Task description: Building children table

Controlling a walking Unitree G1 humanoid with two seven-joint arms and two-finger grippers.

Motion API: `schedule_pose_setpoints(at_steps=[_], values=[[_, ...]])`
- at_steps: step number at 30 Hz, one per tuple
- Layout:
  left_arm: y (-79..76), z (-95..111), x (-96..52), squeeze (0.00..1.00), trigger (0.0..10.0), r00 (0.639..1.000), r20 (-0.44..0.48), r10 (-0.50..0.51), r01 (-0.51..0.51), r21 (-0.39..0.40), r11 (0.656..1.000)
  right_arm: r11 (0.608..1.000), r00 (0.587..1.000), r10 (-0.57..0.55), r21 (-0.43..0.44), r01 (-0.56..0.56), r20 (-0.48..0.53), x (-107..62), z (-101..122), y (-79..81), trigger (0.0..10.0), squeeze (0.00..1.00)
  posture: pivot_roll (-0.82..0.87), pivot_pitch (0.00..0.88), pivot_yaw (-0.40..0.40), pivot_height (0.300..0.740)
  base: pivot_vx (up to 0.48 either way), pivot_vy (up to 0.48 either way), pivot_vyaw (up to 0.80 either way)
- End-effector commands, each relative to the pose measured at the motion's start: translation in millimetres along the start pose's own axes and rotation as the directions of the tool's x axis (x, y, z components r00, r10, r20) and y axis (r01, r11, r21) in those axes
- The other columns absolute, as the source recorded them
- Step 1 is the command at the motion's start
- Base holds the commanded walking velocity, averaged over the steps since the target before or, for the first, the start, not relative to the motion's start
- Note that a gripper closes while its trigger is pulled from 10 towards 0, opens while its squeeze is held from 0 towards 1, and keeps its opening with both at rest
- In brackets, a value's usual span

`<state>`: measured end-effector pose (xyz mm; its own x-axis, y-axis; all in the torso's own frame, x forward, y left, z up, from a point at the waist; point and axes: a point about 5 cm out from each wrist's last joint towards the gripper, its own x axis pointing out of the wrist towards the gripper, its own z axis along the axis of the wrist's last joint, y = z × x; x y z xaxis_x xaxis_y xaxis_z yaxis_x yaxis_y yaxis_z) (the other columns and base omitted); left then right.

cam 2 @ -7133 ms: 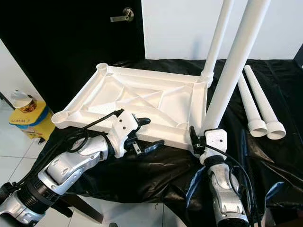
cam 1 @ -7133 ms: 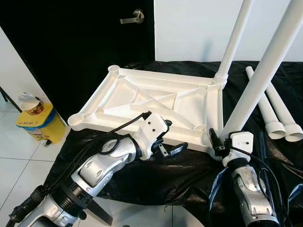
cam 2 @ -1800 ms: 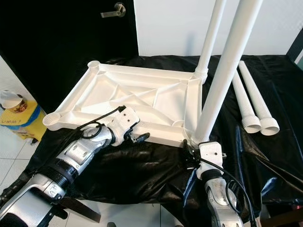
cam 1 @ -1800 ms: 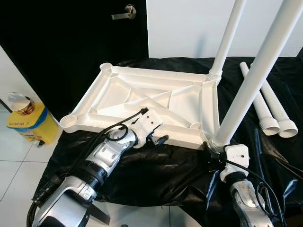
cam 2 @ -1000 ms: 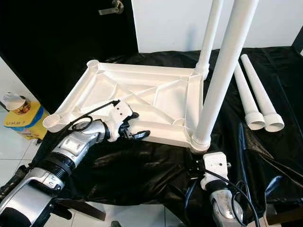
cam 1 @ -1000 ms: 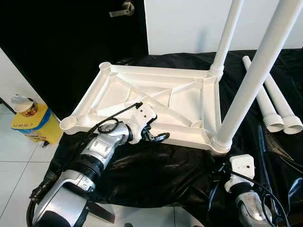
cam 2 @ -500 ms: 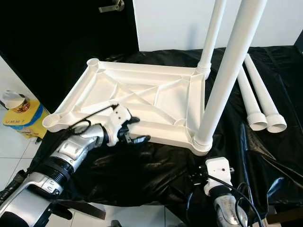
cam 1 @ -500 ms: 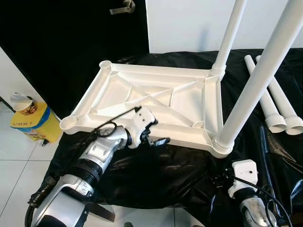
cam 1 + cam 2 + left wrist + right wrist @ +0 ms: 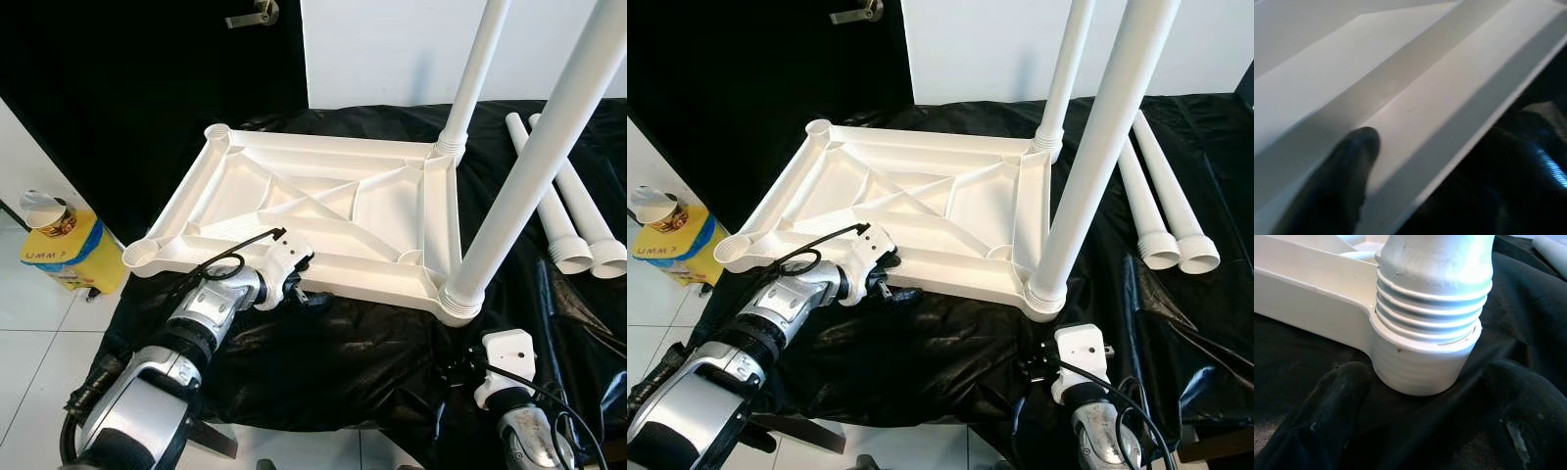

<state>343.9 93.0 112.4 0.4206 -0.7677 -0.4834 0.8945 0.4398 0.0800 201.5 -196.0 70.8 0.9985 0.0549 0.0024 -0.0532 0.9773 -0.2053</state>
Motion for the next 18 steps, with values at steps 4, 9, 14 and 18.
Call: schedule_pose_setpoints(at_steps=[4,9,14,18], values=[[13.5,-6.9,-3.2,0.00,0.0,0.980,-0.036,0.195,-0.196,-0.051,0.979,1.000,1.000,0.011,-0.005,-0.011,-0.010,0.3,-3.1,1.6,10.0,0.00,-0.12,0.062,0.059,0.740,0.000,0.000,0.00],[14.4,-6.1,-4.0,0.00,0.0,0.979,-0.032,0.199,-0.201,-0.055,0.978,1.000,1.000,0.011,-0.008,-0.011,-0.010,1.4,-3.0,1.2,10.0,0.00,-0.13,0.059,0.060,0.740,0.000,0.000,0.00],[12.6,-1.3,-2.7,0.00,0.0,0.977,-0.004,0.211,-0.211,-0.056,0.976,1.000,1.000,0.006,-0.015,-0.006,-0.008,3.4,-2.5,-0.7,10.0,0.00,-0.13,0.053,0.060,0.740,0.000,0.000,0.00],[6.7,2.5,0.5,0.00,0.0,0.980,0.026,0.198,-0.196,-0.062,0.979,1.000,1.000,0.006,-0.017,-0.006,-0.004,4.4,-1.9,-0.2,10.0,0.00,-0.14,0.045,0.062,0.740,0.000,0.000,0.00]])
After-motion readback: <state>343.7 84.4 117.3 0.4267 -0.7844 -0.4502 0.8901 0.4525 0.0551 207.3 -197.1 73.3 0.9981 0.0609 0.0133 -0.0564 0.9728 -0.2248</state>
